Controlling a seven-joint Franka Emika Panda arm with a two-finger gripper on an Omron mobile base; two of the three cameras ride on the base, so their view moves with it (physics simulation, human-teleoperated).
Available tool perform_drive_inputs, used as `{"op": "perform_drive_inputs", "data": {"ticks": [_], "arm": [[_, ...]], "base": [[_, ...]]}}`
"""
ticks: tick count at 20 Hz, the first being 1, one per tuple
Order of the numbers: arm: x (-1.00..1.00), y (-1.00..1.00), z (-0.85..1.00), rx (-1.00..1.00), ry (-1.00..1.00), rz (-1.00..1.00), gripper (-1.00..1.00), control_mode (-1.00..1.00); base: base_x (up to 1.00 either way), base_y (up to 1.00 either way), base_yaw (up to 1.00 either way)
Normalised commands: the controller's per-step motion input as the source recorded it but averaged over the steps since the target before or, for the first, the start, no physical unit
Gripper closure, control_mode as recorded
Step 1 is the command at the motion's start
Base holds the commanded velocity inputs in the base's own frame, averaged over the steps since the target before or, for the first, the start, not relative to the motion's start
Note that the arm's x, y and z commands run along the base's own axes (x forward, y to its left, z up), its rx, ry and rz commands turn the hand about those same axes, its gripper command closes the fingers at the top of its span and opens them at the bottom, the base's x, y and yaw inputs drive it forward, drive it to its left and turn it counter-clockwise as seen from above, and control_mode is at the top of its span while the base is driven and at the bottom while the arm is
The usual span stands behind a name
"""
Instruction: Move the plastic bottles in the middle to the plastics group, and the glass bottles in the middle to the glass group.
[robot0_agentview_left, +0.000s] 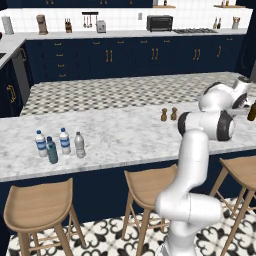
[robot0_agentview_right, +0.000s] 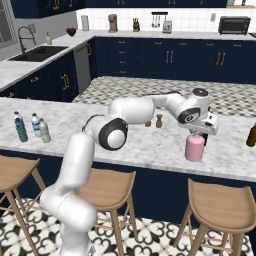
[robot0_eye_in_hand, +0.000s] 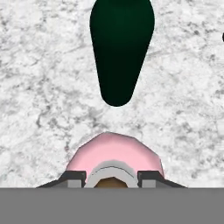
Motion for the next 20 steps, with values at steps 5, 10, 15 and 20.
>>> {"op": "perform_drive_inputs", "data": {"ticks": [5,10,15,20], "arm": [[0.21,-0.82,0.01,0.0,-0.01,0.0,1.0,-1.0],[0.36,-0.54,0.0,0.0,-0.01,0.0,1.0,-1.0],[-0.07,-0.06,-0.01,-0.06,-0.18,0.0,1.0,-1.0],[-0.62,0.24,-0.01,-0.14,-0.3,0.0,1.0,-1.0]], "base": [[0.0,0.0,0.0],[0.0,0.0,0.0],[0.0,0.0,0.0],[0.0,0.0,0.0]]}}
